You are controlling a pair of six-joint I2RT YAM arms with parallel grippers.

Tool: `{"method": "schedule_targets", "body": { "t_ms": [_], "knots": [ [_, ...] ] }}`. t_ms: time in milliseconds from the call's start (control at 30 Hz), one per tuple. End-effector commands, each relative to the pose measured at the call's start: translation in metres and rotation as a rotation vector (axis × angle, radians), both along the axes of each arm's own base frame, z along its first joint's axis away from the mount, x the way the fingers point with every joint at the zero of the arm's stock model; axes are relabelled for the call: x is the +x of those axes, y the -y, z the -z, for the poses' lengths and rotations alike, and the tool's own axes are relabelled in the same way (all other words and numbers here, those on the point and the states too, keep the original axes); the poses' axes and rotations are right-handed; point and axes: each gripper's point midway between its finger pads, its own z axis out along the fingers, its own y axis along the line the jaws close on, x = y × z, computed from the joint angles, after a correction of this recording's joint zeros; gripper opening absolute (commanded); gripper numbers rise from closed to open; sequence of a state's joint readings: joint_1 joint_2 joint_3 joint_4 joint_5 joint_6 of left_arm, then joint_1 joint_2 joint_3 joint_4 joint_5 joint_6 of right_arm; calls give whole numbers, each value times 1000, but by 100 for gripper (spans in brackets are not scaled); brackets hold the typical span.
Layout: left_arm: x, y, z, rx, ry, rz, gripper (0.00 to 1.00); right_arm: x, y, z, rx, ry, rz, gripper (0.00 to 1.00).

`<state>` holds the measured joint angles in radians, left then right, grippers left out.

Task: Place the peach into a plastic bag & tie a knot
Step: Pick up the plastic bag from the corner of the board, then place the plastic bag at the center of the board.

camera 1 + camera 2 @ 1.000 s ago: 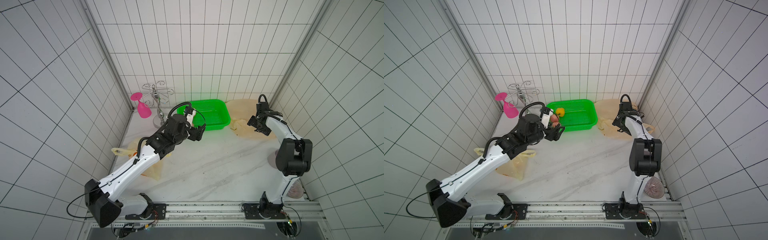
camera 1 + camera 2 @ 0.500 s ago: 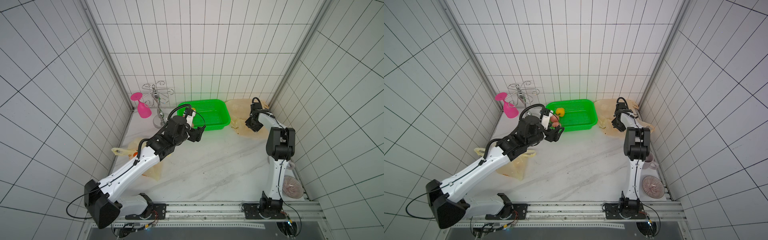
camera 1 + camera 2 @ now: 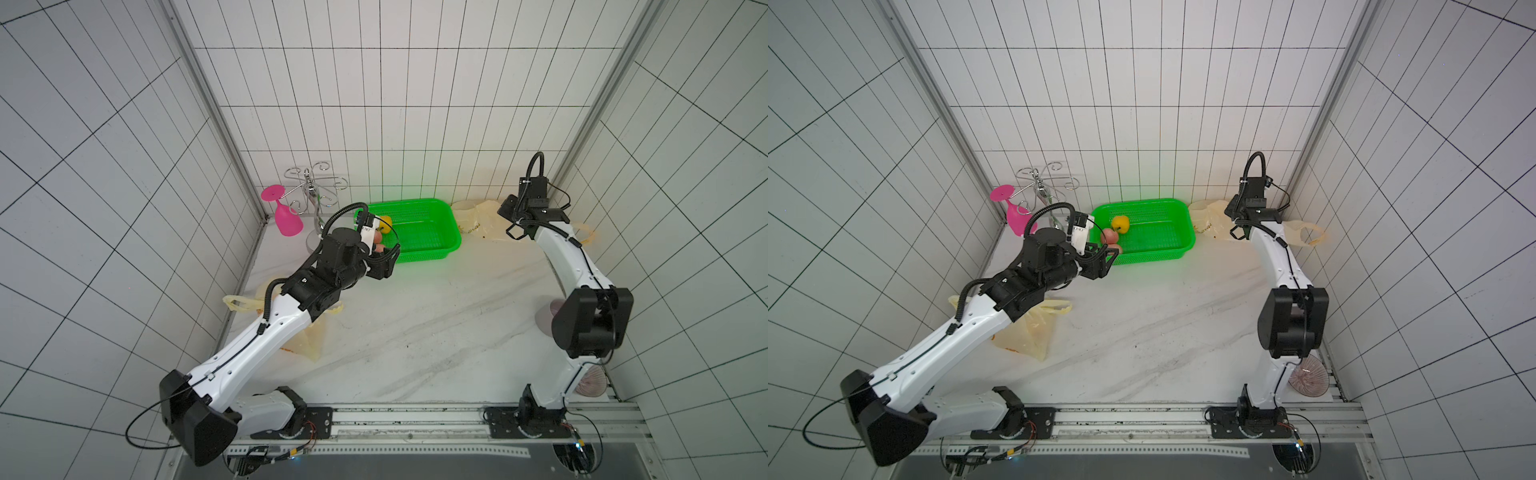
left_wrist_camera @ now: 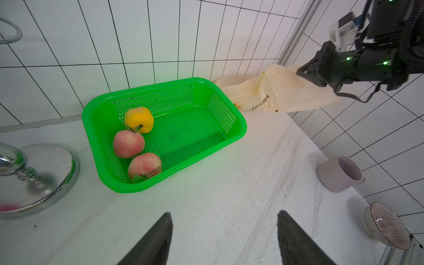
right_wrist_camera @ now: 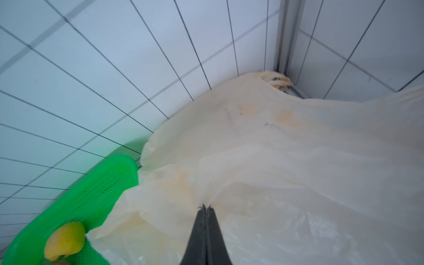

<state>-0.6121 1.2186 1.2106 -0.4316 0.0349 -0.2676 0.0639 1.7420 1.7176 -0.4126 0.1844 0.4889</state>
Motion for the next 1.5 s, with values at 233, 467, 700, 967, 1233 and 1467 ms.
{"method": "schedule_targets", "body": {
  "t_ms": [233,467,700,967,1233,1467],
  "knots": [
    [1,-49,-26,-95,14,-93,73,-88,-130,-45,-316,172,-418,0],
    [7,-114,-55,-133,46,-280,73,-247,-272,8,-580,398,-1238,0],
    [11,-134,-56,-81,67,-356,80,-328,-264,103,-532,255,-1530,0],
    [37,-55,-30,2,-33,-114,85,-341,-252,179,-535,-155,-1622,26],
    [58,-20,3,201,-39,-60,87,-290,-219,96,-204,-72,-1225,51],
    [94,51,80,486,-171,136,90,-253,-191,93,-46,-238,-923,55]
  ]
}}
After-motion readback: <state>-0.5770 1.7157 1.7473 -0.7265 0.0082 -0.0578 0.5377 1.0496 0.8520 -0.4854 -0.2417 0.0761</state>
